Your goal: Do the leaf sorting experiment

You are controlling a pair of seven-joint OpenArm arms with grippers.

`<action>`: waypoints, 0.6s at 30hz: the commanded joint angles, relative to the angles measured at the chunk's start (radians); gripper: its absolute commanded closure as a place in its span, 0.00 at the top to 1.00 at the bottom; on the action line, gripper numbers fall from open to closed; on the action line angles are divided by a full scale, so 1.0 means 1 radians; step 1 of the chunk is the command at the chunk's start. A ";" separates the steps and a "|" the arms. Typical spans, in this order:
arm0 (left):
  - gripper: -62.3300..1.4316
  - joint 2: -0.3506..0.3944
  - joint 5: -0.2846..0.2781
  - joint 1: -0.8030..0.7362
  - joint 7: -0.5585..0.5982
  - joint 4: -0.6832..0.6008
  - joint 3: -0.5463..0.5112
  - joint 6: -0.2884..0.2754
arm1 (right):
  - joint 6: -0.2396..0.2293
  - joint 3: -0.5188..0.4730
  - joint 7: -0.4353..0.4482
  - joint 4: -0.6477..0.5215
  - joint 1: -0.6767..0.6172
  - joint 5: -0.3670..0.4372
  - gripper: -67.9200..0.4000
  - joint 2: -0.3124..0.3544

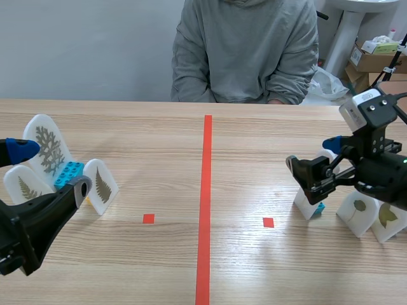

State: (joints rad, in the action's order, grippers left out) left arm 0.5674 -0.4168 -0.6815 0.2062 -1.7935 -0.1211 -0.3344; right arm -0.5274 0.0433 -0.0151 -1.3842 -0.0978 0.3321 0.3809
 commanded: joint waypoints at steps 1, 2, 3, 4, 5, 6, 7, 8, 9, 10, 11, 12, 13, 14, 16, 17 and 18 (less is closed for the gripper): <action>0.97 -0.008 -0.006 0.003 0.013 -0.021 0.005 -0.002 | -0.008 -0.006 0.005 -0.038 0.011 0.033 0.73 0.034; 0.97 -0.008 -0.006 0.003 0.013 -0.021 0.005 -0.002 | -0.020 -0.006 0.002 -0.051 0.010 0.042 0.74 0.045; 0.97 -0.008 -0.006 0.003 0.013 -0.021 0.005 -0.002 | -0.032 -0.006 0.001 -0.063 0.009 0.043 0.77 0.055; 0.97 -0.008 -0.006 0.003 0.013 -0.021 0.005 -0.002 | -0.051 -0.006 -0.002 -0.074 0.009 0.043 0.80 0.066; 0.97 -0.008 -0.006 0.003 0.013 -0.021 0.005 -0.002 | -0.074 -0.006 -0.006 -0.082 0.009 0.048 0.81 0.075; 0.97 -0.008 -0.006 0.003 0.013 -0.021 0.005 -0.002 | -0.100 -0.006 -0.006 -0.089 0.009 0.061 0.81 0.085; 0.97 -0.008 -0.006 0.003 0.013 -0.021 0.005 -0.002 | -0.120 -0.006 -0.013 -0.094 0.008 0.080 0.81 0.096; 0.97 -0.008 -0.006 0.003 0.013 -0.021 0.005 -0.002 | -0.145 -0.006 -0.022 -0.098 0.008 0.105 0.81 0.106; 0.97 -0.008 -0.006 0.003 0.013 -0.021 0.005 -0.002 | -0.169 -0.006 -0.031 -0.102 0.008 0.128 0.81 0.115; 0.97 -0.008 -0.006 0.003 0.013 -0.021 0.005 -0.002 | -0.190 -0.006 -0.032 -0.103 0.008 0.150 0.81 0.124; 0.97 -0.008 -0.006 0.003 0.013 -0.021 0.005 -0.002 | -0.214 -0.006 -0.031 -0.103 0.006 0.172 0.81 0.133; 0.97 -0.008 -0.006 0.003 0.012 -0.021 0.005 -0.002 | -0.218 -0.006 -0.031 -0.103 0.005 0.198 0.81 0.142; 0.97 -0.008 -0.006 0.003 0.012 -0.021 0.005 -0.002 | -0.218 -0.006 -0.031 -0.103 0.003 0.216 0.81 0.149; 0.97 -0.008 -0.006 0.003 0.010 -0.021 0.005 -0.002 | -0.218 -0.006 -0.031 -0.103 -0.001 0.240 0.81 0.158; 0.97 -0.008 -0.006 0.003 0.010 -0.021 0.005 -0.002 | -0.218 -0.006 -0.038 -0.103 -0.011 0.267 0.81 0.172; 0.97 -0.008 -0.006 0.003 0.010 -0.021 0.005 -0.002 | -0.218 -0.006 -0.048 -0.103 -0.019 0.272 0.81 0.180; 0.97 -0.008 -0.006 0.003 0.010 -0.021 0.005 -0.002 | -0.218 -0.006 -0.064 -0.105 -0.025 0.277 0.81 0.185</action>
State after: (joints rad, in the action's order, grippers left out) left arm 0.5674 -0.4168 -0.6815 0.2058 -1.7935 -0.1211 -0.3344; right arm -0.7380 0.0437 -0.0769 -1.4731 -0.1146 0.5964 0.5495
